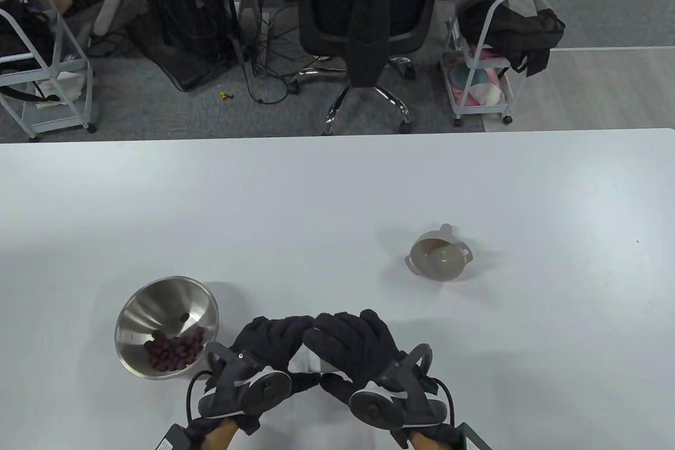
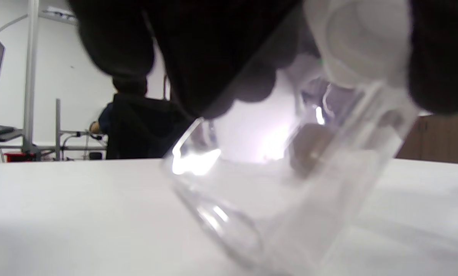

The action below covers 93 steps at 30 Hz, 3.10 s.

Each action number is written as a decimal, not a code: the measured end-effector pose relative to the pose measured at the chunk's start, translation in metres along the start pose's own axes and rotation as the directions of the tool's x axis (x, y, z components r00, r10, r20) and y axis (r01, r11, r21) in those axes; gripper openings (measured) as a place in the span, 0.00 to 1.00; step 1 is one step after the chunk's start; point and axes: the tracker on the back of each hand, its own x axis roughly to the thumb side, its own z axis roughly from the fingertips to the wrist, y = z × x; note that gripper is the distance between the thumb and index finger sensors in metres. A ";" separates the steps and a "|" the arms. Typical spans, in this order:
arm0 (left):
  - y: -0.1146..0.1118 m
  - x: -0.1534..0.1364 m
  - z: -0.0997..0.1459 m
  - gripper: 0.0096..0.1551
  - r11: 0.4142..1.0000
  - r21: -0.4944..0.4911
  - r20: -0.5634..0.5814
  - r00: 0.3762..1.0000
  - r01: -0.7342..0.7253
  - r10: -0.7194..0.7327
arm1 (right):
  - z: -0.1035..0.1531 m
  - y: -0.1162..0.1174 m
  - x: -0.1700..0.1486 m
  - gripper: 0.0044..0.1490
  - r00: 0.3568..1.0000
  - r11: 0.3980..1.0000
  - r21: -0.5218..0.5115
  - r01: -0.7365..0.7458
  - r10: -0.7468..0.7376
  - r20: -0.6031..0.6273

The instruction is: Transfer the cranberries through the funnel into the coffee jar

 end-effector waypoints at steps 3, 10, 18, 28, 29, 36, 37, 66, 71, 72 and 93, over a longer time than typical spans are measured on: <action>0.003 0.003 0.000 0.59 1.000 0.015 0.006 1.000 0.017 -0.017 | 0.002 -0.003 -0.004 0.61 0.997 0.996 -0.087 0.033 -0.039 -0.070; 0.006 0.011 0.000 0.60 0.988 0.032 0.009 0.989 0.149 -0.149 | 0.000 0.001 -0.010 0.61 0.977 0.999 0.030 0.022 -0.015 -0.213; 0.005 0.011 0.000 0.59 0.986 0.019 0.021 0.986 0.167 -0.167 | -0.003 0.003 -0.005 0.59 0.983 0.999 0.036 0.020 -0.013 -0.181; 0.005 0.011 0.001 0.59 0.991 0.018 0.034 0.990 0.134 -0.134 | -0.001 -0.001 0.015 0.52 0.984 0.980 -0.089 -0.179 0.178 -0.012; 0.005 0.011 0.000 0.59 0.991 0.016 0.034 0.990 0.133 -0.134 | -0.001 -0.001 0.018 0.52 0.978 0.974 -0.094 -0.206 0.207 0.001; 0.005 0.010 0.000 0.59 0.993 0.006 0.034 0.992 0.122 -0.122 | -0.002 -0.002 0.023 0.51 0.965 0.964 -0.084 -0.254 0.258 0.039; 0.005 0.010 0.000 0.59 0.993 0.005 0.036 0.992 0.117 -0.117 | -0.002 -0.003 0.023 0.50 0.967 0.966 -0.077 -0.246 0.250 0.042; 0.007 0.000 0.000 0.59 0.998 -0.024 0.005 0.998 -0.063 0.063 | 0.001 -0.006 0.032 0.44 0.920 0.929 -0.129 -0.346 0.363 0.146; 0.009 -0.007 0.002 0.59 0.994 -0.023 -0.009 0.994 -0.111 0.111 | 0.001 -0.006 0.032 0.46 0.929 0.938 -0.127 -0.322 0.339 0.149; 0.009 -0.008 0.002 0.59 0.992 -0.019 -0.011 0.992 -0.127 0.127 | 0.001 -0.006 0.032 0.46 0.931 0.940 -0.128 -0.316 0.333 0.147; 0.012 0.004 0.003 0.59 1.000 -0.006 0.028 0.999 -0.027 0.028 | 0.000 -0.008 0.000 0.57 0.999 0.996 -0.085 -0.031 0.029 -0.023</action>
